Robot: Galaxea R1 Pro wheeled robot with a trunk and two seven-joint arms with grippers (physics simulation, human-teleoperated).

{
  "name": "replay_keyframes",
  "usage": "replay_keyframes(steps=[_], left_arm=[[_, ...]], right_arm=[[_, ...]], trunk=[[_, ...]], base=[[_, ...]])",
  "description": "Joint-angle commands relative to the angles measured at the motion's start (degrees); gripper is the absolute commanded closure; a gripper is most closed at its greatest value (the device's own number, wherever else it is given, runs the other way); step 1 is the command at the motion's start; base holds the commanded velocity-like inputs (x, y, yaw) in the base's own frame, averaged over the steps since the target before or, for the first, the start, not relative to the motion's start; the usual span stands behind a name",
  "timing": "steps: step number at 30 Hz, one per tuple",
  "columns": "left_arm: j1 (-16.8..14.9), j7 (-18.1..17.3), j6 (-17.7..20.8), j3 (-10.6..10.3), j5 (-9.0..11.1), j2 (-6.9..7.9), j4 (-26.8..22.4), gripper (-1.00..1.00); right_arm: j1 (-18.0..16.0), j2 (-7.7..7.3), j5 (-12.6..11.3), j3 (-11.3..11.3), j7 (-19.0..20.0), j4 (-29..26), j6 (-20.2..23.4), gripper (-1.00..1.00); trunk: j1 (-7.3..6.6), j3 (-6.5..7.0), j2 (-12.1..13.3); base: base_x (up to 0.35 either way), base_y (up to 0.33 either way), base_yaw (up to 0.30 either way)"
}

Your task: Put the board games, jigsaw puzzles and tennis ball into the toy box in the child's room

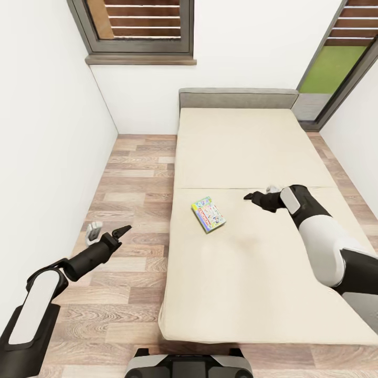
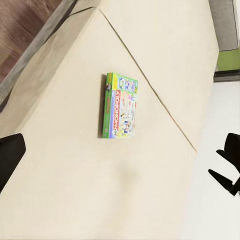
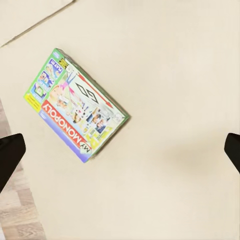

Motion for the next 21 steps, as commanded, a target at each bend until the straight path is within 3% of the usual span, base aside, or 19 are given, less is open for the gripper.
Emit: replay_keyframes(steps=[1,3,9,10,12,13,15,17,21], left_arm=[[-0.03,0.52,0.25,0.06,0.63,0.01,-0.07,-1.0],[-0.12,0.54,0.54,0.35,1.17,0.26,-0.07,-1.0],[-0.46,0.73,2.25,2.13,5.59,0.96,-0.12,-1.0],[-0.46,0.73,2.25,2.13,5.59,0.96,-0.12,-1.0],[-0.65,0.76,3.8,2.95,7.74,1.64,-0.13,-1.0],[-0.65,0.76,3.8,2.95,7.74,1.64,-0.13,-1.0],[-0.85,0.77,4.61,3.24,8.5,2.28,-0.14,-1.0],[-1.39,0.78,5.96,3.49,9.64,3.85,-0.14,-1.0],[-1.83,0.84,6.83,3.47,10.52,5.14,-0.15,-1.0]], right_arm=[[-0.07,0.04,0.48,-0.41,0.3,-0.01,0.26,-1.0],[-0.85,0.52,0.49,-0.41,-0.18,0.6,-0.06,-1.0],[-2.9,2.08,0.47,-0.43,-1.08,2.02,-0.79,-1.0],[-2.9,2.08,0.47,-0.43,-1.08,2.02,-0.79,-1.0],[-3.42,2.84,0.46,-0.43,-1.23,2.35,-0.97,-1.0],[-3.42,2.84,0.46,-0.43,-1.23,2.35,-0.97,-1.0],[-3.6,3.31,0.45,-0.43,-1.3,2.43,-1.05,-1.0],[-3.87,4.27,0.47,-0.43,-1.43,2.41,-1.14,-1.0],[-4.04,5.11,0.47,-0.44,-1.5,2.24,-1.19,-1.0]], trunk=[[0.03,-0.08,-0.09],[0.03,-0.08,-0.09],[0.03,-0.08,-0.09],[0.03,-0.08,-0.09],[0.03,-0.08,-0.09],[0.03,-0.08,-0.09],[0.03,-0.08,-0.09],[0.03,-0.08,-0.09],[0.03,-0.09,-0.09]], base=[[0.0,0.0,0.0],[0.0,0.0,0.0],[0.0,0.0,0.0],[0.0,0.0,0.0],[0.0,0.0,0.0],[0.0,0.0,0.0],[0.0,0.0,0.0],[0.0,0.0,0.0],[0.0,0.0,0.0]])
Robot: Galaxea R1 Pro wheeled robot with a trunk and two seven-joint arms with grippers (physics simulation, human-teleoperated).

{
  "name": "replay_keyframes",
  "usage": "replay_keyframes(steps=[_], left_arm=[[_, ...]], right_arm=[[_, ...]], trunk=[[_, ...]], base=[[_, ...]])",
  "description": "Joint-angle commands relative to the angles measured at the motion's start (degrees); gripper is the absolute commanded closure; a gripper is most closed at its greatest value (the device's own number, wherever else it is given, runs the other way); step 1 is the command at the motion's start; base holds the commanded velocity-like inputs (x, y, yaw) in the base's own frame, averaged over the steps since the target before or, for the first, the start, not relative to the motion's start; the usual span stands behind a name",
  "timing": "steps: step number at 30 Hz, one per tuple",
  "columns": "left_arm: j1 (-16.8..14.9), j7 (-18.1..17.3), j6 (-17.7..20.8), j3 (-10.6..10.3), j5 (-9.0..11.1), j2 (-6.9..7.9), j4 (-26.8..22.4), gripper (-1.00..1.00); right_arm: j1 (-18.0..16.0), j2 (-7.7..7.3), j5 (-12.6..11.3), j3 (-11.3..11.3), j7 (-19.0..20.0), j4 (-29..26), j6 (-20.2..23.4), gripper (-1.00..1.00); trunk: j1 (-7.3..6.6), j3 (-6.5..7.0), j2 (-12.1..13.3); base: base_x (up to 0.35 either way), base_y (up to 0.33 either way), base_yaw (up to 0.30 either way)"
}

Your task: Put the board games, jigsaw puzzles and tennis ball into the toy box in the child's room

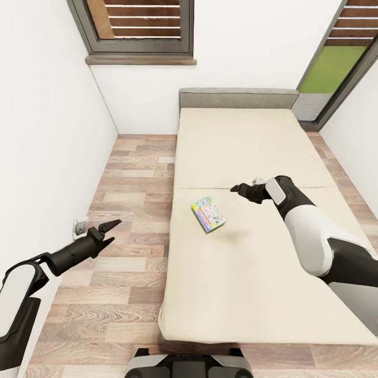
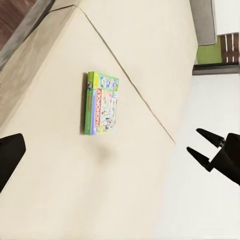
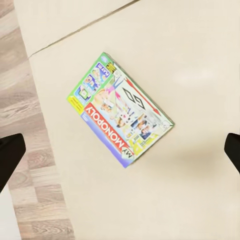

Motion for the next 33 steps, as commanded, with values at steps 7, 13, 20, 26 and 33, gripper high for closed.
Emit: replay_keyframes(steps=[7,13,20,26,33], left_arm=[[-0.56,0.66,1.35,-0.02,2.74,1.53,-0.06,-1.0],[-0.74,1.42,1.66,-0.03,5.41,1.96,-0.06,-1.0],[-1.05,4.71,1.8,-0.1,8.79,2.13,-0.06,-1.0],[-3.7,11.5,1.83,-2.71,11.08,1.77,0.26,-1.0],[-7.32,21.4,1.6,-7.36,13.07,0.42,0.86,-1.0]], right_arm=[[-0.24,1.52,0.37,-0.37,0.33,-0.27,0.16,-1.0],[-0.32,2.12,0.37,-0.34,0.37,-0.37,0.07,-1.0],[-0.4,2.3,0.37,-0.34,0.42,-0.45,0.07,-1.0],[-0.81,2.29,0.36,-0.36,0.44,-0.65,0.08,-1.0],[-1.39,2.19,0.35,-0.42,0.43,-0.85,0.08,-1.0]], trunk=[[0.03,-0.35,-0.09],[0.03,-0.79,-0.09],[0.03,-1.39,-0.09],[0.03,-1.93,-0.09],[0.03,-2.58,-0.09]], base=[[0.0,0.0,0.0],[0.0,0.0,0.0],[0.0,0.0,0.0],[0.0,0.0,0.0],[0.0,0.0,0.0]])
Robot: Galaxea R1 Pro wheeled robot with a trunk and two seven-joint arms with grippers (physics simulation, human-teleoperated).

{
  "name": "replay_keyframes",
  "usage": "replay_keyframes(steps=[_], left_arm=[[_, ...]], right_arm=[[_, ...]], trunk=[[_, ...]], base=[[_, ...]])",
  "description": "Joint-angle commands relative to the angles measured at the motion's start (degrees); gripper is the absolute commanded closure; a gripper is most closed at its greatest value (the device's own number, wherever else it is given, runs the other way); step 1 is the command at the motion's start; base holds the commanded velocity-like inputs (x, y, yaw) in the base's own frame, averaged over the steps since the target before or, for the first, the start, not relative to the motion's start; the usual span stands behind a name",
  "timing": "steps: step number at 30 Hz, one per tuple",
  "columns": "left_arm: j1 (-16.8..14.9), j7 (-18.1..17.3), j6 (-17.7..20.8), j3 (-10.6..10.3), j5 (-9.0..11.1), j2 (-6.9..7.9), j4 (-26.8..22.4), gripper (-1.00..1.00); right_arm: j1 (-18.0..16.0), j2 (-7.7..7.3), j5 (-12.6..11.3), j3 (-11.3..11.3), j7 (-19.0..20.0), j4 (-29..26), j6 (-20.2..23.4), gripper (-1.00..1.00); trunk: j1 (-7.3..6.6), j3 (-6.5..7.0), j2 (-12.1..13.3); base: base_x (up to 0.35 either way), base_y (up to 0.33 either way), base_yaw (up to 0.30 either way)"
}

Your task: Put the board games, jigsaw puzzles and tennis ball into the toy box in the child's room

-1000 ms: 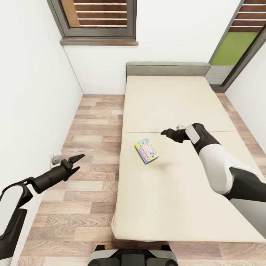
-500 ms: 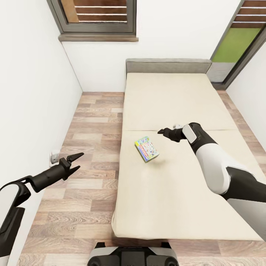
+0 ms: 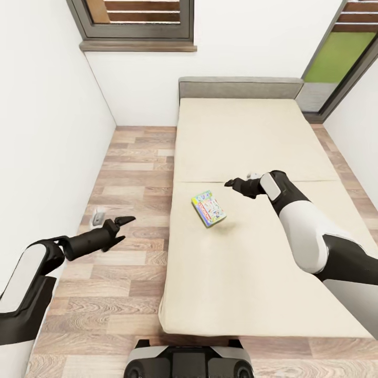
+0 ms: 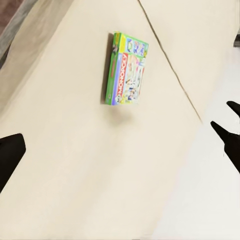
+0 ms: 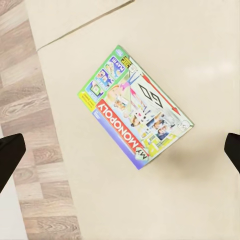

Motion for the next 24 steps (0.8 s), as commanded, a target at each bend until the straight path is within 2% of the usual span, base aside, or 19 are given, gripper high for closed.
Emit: replay_keyframes(steps=[1,2,3,5,6,8,9,11,16,24], left_arm=[[-0.72,2.82,0.04,-0.74,1.25,-0.61,0.08,-1.0],[-1.26,4.82,-0.03,-1.38,1.94,-1.31,0.19,-1.0],[-1.26,4.82,-0.03,-1.38,1.94,-1.31,0.19,-1.0],[-2.07,8.19,-0.13,-2.29,3.09,-2.61,0.34,-1.0],[-2.07,8.19,-0.13,-2.29,3.09,-2.61,0.34,-1.0],[-2.64,11.11,-0.16,-2.87,3.92,-3.52,0.44,-1.0],[-2.64,11.11,-0.16,-2.87,3.92,-3.52,0.44,-1.0],[-2.99,13.57,-0.13,-3.18,4.46,-4.04,0.18,-1.0],[-3.14,15.59,-0.09,-3.33,4.93,-4.39,-0.3,-1.0],[-3.37,16.92,-0.2,-3.51,5.22,-4.66,-0.69,-1.0]], right_arm=[[-0.18,-0.03,0.21,-0.28,0.2,-0.07,0.27,-1.0],[-0.4,-0.09,0.21,-0.29,0.19,-0.1,0.27,-1.0],[-0.4,-0.09,0.21,-0.29,0.19,-0.1,0.27,-1.0],[-0.92,-0.17,0.19,-0.3,0.18,-0.13,0.3,-1.0],[-0.92,-0.17,0.19,-0.3,0.18,-0.13,0.3,-1.0],[-1.35,-0.23,0.17,-0.3,0.17,-0.15,0.32,-1.0],[-1.35,-0.23,0.17,-0.3,0.17,-0.15,0.32,-1.0],[-1.64,-0.27,0.15,-0.32,0.16,-0.17,0.33,-1.0],[-1.89,-0.3,0.13,-0.35,0.16,-0.18,0.34,-1.0],[-2.02,-0.26,0.12,-0.39,0.13,-0.17,0.35,-1.0]], trunk=[[0.03,-0.17,-0.1],[0.03,-0.26,-0.1],[0.03,-0.36,-0.1],[0.03,-0.54,-0.1],[0.03,-0.64,-0.1],[0.03,-0.82,-0.1],[0.03,-0.92,-0.1],[0.03,-1.1,-0.1],[0.03,-1.57,-0.1],[0.03,-2.32,-0.1]], base=[[0.0,0.0,0.0],[0.0,0.0,0.0],[0.0,0.0,0.0],[0.0,0.0,0.0],[0.0,0.0,0.0],[0.0,0.0,0.0],[0.0,0.0,0.0],[0.0,0.0,0.0],[0.0,0.0,0.0],[0.0,0.0,0.0]])
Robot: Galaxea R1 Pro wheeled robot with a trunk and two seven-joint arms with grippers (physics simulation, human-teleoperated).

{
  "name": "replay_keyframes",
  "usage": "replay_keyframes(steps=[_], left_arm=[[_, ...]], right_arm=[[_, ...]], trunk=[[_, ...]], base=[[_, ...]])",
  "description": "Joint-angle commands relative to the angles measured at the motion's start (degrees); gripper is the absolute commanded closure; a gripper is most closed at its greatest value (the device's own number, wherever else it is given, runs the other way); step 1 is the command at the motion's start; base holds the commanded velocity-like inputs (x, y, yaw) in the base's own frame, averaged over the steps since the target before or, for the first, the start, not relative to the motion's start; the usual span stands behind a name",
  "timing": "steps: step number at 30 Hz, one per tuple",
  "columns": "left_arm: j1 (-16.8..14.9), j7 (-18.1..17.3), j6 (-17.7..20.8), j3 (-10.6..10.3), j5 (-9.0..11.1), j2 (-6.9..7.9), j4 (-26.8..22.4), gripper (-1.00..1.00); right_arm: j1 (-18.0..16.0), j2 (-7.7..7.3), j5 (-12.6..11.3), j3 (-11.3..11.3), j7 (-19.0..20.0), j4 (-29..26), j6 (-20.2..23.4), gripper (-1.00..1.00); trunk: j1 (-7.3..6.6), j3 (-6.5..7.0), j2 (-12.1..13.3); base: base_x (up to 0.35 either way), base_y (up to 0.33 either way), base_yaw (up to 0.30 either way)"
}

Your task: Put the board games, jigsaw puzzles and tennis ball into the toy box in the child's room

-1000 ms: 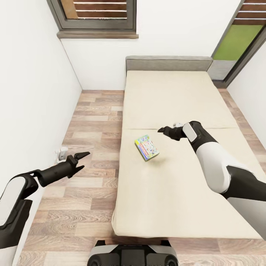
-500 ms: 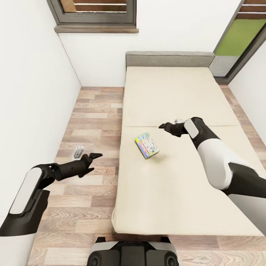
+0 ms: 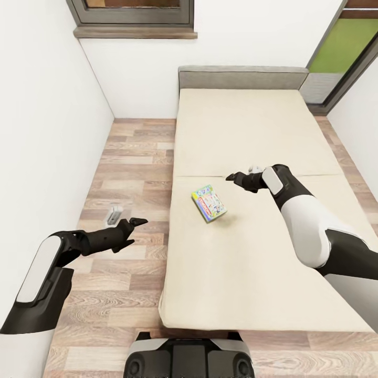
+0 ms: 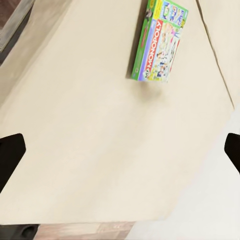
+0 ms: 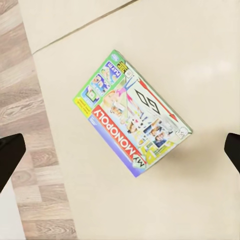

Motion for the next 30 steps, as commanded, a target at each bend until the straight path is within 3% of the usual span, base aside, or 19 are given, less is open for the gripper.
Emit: replay_keyframes(steps=[1,12,21,30], left_arm=[[-0.05,0.61,0.03,0.0,0.56,0.01,-0.05,-1.0],[-0.66,1.33,0.09,-0.25,1.46,-0.25,-0.2,-1.0],[-0.89,2.37,0.1,-0.16,5.03,0.01,-0.23,-1.0],[-1.31,3.35,0.23,-0.3,6.81,0.06,-0.24,-1.0]], right_arm=[[-0.04,0.02,0.32,-0.36,0.28,-0.03,0.27,-1.0],[-0.14,0.0,0.32,-0.37,0.27,0.0,0.27,-1.0],[-0.17,-0.06,0.31,-0.37,0.29,-0.03,0.27,-1.0],[-0.31,-0.04,0.31,-0.37,0.29,-0.05,0.27,-1.0]], trunk=[[0.03,-0.17,-0.1],[0.03,-1.2,-0.1],[0.03,-2.04,-0.1],[0.03,-2.89,-0.1]], base=[[0.0,0.0,0.0],[0.0,0.0,0.0],[0.0,0.0,0.0],[0.0,0.0,0.0]])
